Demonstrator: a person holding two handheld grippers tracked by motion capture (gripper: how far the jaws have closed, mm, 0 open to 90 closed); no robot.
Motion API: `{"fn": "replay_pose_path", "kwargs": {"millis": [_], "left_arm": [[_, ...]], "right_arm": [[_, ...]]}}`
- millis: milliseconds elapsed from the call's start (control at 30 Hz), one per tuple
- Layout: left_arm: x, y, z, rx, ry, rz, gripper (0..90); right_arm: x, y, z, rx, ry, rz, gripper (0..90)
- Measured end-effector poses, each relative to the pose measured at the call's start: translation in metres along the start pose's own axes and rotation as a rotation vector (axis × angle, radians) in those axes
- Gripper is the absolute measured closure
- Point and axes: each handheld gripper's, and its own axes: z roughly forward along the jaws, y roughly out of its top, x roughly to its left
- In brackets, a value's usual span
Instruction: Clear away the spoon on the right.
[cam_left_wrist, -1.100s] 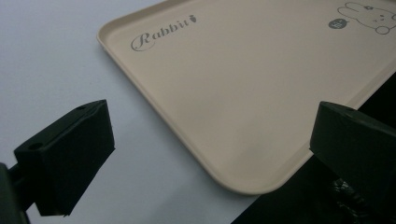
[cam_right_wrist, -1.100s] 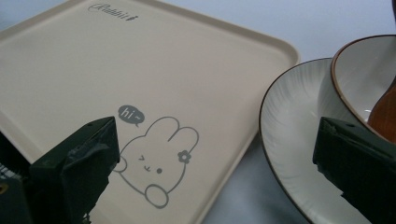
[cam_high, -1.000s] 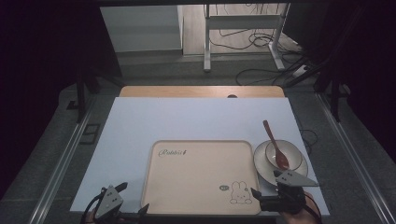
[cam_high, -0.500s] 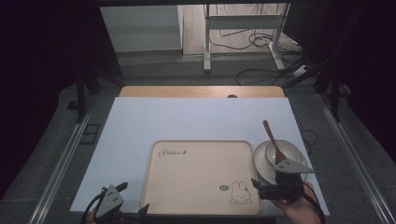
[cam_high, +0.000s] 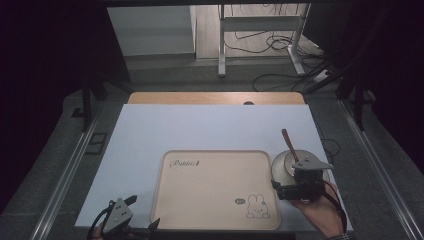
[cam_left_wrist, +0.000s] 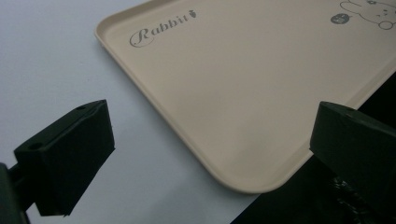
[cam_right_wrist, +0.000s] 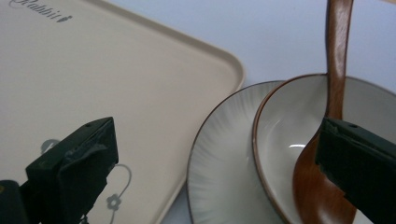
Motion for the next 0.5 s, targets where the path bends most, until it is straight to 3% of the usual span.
{"fn": "replay_pose_path", "kwargs": {"millis": [500], "left_arm": [[0.000,0.000,0.000,0.001,-0.002,0.001,0.0]], "right_arm": [[-0.021,0.028,0.014,0.021,-0.042,-0.036,21.1]]}}
